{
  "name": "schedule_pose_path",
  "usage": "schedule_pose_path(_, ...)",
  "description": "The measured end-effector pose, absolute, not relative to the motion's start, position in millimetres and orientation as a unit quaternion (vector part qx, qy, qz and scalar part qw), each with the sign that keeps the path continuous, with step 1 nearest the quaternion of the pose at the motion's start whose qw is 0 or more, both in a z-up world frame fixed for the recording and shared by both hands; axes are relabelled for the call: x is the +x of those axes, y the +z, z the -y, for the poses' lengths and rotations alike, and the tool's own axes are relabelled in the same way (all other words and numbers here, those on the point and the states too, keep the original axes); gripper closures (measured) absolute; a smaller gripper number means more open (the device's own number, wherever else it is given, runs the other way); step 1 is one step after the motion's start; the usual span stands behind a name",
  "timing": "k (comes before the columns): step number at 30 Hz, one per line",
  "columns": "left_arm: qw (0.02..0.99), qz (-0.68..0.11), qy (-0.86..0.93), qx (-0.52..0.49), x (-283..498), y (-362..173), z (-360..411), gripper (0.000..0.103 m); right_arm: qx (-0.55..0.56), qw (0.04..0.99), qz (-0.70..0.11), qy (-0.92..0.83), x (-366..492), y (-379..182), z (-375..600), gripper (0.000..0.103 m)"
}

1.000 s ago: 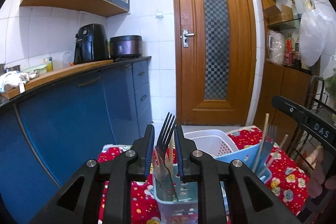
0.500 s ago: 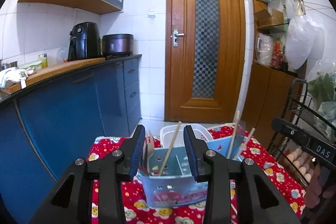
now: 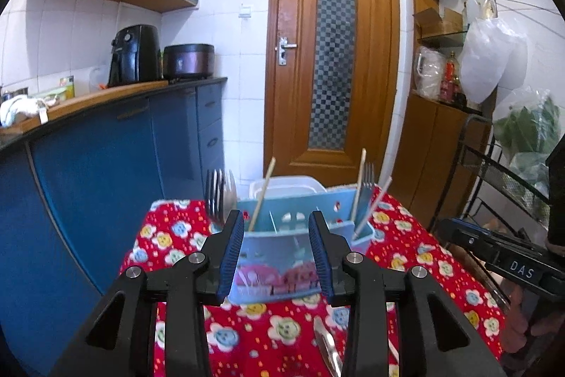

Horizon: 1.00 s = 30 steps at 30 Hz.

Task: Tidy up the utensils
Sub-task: 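Move both open tools back down to the loose utensils on the tablecloth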

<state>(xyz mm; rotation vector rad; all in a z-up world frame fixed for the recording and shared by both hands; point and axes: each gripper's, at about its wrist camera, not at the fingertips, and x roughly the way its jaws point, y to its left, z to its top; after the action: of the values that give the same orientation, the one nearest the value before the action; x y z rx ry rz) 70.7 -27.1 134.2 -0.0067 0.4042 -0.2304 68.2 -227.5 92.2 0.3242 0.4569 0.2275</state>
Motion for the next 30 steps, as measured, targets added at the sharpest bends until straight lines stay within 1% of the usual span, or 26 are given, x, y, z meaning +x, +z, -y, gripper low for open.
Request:
schedule_pose_path(16, 0.952, -0.280, -0.125, -0.015, 56.0, 83.3, 29.9, 0.064, 0.175, 0.930, -0.305, 0.103, 53.7, 36.5, 236.6, 0.075)
schedule_pose_path(30, 0.930, -0.336, -0.146, 0.007, 45.4, 45.9, 50.4, 0.064, 0.170, 0.919, -0.343, 0.099, 44.9, 12.5, 238.7, 0.075)
